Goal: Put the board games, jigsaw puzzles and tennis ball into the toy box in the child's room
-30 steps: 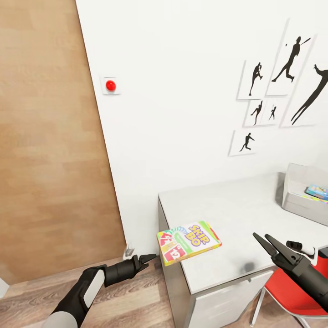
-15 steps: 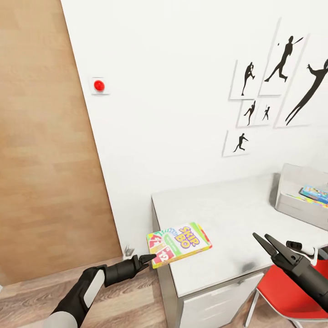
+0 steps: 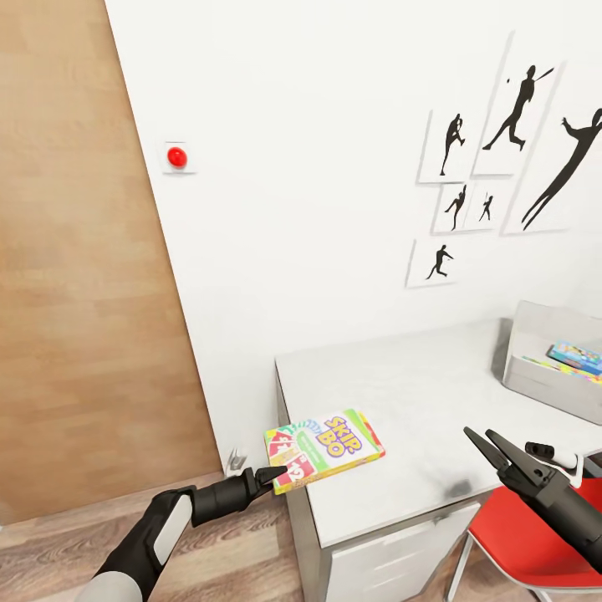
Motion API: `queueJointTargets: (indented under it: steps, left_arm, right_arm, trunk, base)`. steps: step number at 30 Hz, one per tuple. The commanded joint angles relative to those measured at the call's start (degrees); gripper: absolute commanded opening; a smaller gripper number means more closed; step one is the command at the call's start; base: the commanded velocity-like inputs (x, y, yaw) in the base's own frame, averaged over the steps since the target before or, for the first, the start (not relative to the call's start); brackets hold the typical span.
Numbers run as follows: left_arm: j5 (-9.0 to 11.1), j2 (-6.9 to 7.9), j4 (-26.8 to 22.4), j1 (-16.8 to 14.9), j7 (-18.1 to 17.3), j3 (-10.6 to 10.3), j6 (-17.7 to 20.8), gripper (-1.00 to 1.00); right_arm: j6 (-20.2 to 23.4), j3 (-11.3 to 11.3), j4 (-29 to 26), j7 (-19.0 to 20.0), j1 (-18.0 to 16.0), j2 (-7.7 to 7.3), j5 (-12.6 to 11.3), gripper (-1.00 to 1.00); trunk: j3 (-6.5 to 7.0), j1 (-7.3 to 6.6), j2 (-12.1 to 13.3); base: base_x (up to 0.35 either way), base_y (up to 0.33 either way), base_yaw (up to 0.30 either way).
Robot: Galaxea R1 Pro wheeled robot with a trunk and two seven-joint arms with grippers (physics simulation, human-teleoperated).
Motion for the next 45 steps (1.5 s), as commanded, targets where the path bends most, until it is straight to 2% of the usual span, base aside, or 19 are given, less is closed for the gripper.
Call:
queueJointTargets:
  steps: [1,38,45]
  left_arm:
    - [0.0,-0.05,0.0,0.0,-0.2,0.2,0.4,1.0]
    - [0.1,-0.12,0.0,0.0,-0.1,0.2,0.4,1.0]
    - [0.0,-0.11,0.0,0.0,-0.1,0.2,0.4,1.0]
  right_arm:
    - [0.3,0.0,0.0,0.0,0.0,0.0,-0.2,1.0]
    - [0.3,0.0,0.0,0.0,0.0,0.1,-0.2,1.0]
    - [0.4,0.0,0.0,0.0,0.0,0.22,-0.2,1.0]
  trunk:
    - [-0.06,0.0,0.0]
    - [-0.06,0.0,0.0]
    - [1.2,-1.54,2.8]
  base:
    - [0.001,-0.003,0.0]
    - [0.0,0.0,0.0]
    - [0.0,0.0,0.0]
